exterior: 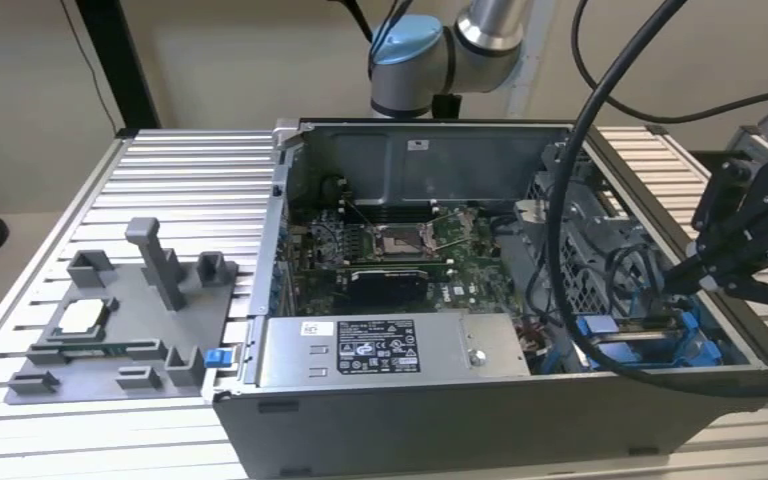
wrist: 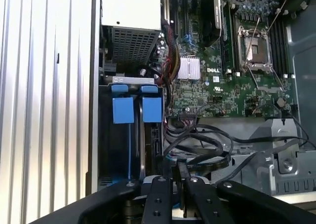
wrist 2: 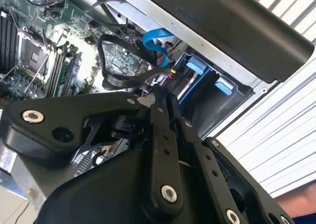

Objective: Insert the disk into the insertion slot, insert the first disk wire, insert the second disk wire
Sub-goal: 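Insert the second disk wire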

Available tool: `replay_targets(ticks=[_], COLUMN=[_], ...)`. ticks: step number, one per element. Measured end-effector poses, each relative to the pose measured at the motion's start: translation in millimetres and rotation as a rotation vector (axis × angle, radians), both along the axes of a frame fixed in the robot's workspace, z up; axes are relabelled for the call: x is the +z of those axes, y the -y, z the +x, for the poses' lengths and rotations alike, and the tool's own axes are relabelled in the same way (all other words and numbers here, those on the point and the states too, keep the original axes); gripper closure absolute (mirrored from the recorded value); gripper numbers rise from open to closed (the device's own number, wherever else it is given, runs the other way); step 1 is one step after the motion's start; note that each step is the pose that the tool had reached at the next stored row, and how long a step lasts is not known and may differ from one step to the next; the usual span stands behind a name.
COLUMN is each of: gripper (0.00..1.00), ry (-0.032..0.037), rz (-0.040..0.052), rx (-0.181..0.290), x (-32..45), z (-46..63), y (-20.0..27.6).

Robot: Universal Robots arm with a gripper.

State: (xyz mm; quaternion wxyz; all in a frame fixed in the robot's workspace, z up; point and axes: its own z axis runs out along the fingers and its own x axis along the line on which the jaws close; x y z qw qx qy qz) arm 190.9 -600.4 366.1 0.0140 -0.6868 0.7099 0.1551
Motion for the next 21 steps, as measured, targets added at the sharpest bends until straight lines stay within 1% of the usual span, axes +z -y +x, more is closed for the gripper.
replay_targets(ticks=[5,6,7,10,12,14,17,19,21], gripper=[1.00,1.00,1.00,1.00,1.00,1.00,1.00,1.00,1.00], ry=[0.0002,0.0014,0.0043,0.0169,0.0237,0.0291,0.0415,0.0531,0.0698], rz=[-0.0011,-0.0012,-0.0012,-0.0011,-0.0012,-0.0013,-0.0011,-0.0014,-0.0014], rx=[0.000,0.000,0.000,0.000,0.000,0.000,0.000,0.000,0.000], x=[2.1,2.1,2.0,1.9,1.7,0.7,-1.8,-3.2,-4.8], z=[-6.5,-8.8,-11.4,-21.8,-27.9,-30.6,-33.5,-36.3,-40.3], y=[-2.9,-3.0,-2.9,-2.4,-0.4,2.3,6.0,6.8,6.9])
